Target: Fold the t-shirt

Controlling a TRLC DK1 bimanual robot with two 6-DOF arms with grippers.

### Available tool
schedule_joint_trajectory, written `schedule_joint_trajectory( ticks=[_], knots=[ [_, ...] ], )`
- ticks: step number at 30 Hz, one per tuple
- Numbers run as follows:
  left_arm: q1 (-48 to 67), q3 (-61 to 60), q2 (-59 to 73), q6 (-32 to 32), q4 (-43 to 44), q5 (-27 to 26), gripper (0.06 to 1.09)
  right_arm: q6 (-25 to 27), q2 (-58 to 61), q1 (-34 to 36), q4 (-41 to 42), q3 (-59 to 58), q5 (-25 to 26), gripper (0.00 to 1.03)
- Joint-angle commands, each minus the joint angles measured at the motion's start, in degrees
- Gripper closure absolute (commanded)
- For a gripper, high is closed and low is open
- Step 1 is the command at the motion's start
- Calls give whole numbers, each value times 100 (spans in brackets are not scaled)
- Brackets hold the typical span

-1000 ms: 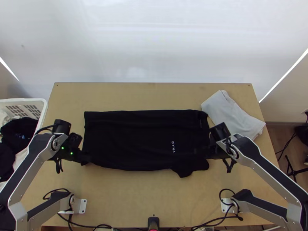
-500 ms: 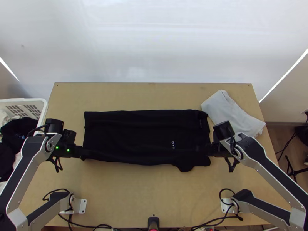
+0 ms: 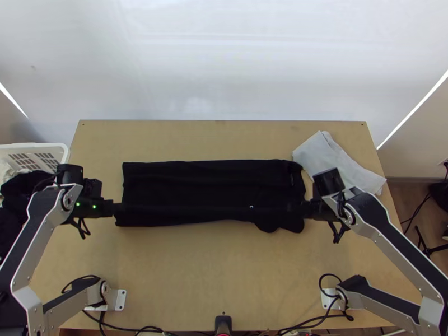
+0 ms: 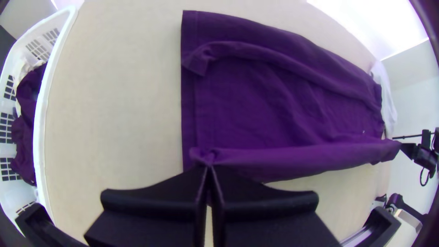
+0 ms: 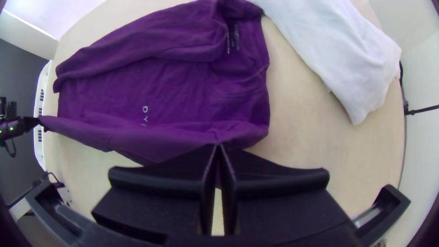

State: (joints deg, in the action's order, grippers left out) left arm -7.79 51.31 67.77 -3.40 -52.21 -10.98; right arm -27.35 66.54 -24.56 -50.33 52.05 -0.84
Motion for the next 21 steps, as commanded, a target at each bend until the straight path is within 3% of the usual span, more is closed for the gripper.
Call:
schedule_joint_trajectory(
  ticks=[1, 21],
  knots=[
    [-108, 485, 421, 208, 176, 8, 104, 55, 219, 100, 137, 297, 31, 100],
    [261, 2313, 1810, 788, 263, 105, 105, 178, 1599, 232, 533, 1694, 31, 100]
  ],
)
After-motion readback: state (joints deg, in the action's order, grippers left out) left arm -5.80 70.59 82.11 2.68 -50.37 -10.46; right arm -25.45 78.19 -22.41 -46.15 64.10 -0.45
